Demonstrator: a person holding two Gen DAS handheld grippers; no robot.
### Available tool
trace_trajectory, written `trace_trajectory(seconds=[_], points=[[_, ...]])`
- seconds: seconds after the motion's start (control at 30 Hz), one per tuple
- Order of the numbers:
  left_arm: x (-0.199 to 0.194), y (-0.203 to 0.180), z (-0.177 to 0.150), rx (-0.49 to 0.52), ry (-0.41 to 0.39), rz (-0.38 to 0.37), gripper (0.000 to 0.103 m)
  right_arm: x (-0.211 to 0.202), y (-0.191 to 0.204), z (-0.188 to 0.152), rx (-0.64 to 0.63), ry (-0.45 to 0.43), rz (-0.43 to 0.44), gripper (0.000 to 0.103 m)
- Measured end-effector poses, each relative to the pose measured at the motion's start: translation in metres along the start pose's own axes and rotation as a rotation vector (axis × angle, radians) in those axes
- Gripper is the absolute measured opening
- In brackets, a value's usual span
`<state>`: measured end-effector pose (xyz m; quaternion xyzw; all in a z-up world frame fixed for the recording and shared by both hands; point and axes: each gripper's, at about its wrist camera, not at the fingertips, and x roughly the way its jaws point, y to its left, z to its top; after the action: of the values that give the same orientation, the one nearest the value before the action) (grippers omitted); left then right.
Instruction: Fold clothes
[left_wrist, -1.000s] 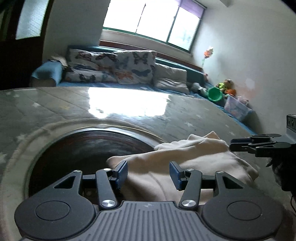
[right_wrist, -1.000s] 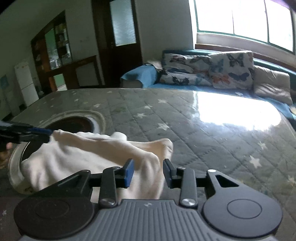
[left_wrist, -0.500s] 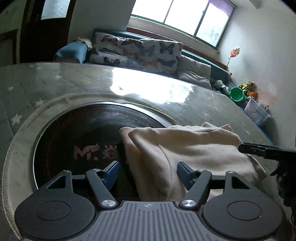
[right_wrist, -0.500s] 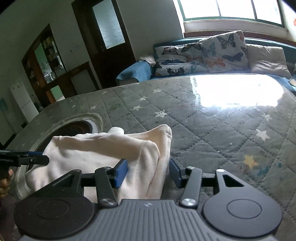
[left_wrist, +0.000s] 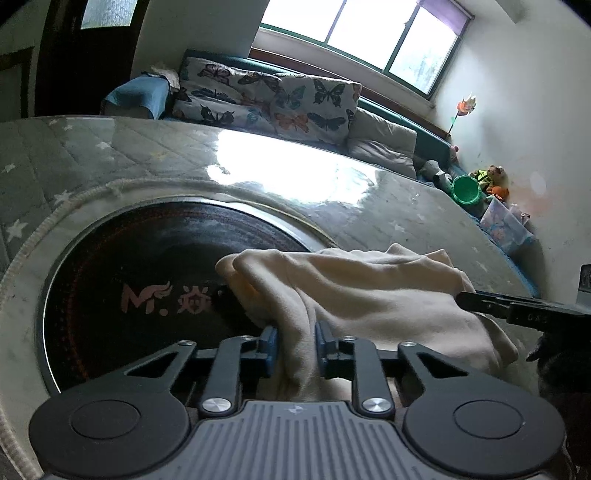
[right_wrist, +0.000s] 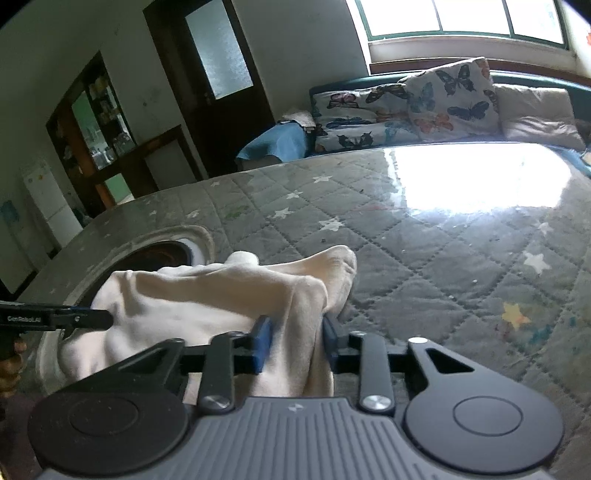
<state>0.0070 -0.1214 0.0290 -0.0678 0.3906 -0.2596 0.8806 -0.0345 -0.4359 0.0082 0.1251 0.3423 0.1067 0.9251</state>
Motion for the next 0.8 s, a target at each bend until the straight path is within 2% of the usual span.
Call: trace_trajectory(seconds=[0.03,0.17,0.3,0.43,0.8], points=[[-0.001,-0.003,0.001,0.013,-0.001,0.007,0.020,-0.001,0.000,-0.001,0.010,-0.007,0.006,0.016],[-0.007,-0.015,0.007,0.050,-0.019,0.006,0.018,-0.014,0.004,0.000,0.002,-0.055,0.006,0.014],[-0.011,-0.030,0.016,0.082,-0.042,-0.025,0.017,-0.035,0.004,0.005,-0.006,-0.099,-0.001,0.013],[-0.007,-0.054,0.026,0.116,-0.045,-0.079,0.017,-0.057,-0.002,0.008,-0.014,-0.132,-0.047,0.013],[0.042,-0.150,0.041,0.245,-0.002,-0.226,0.017,-0.138,-0.050,0.008,-0.006,-0.203,-0.308,0.013]])
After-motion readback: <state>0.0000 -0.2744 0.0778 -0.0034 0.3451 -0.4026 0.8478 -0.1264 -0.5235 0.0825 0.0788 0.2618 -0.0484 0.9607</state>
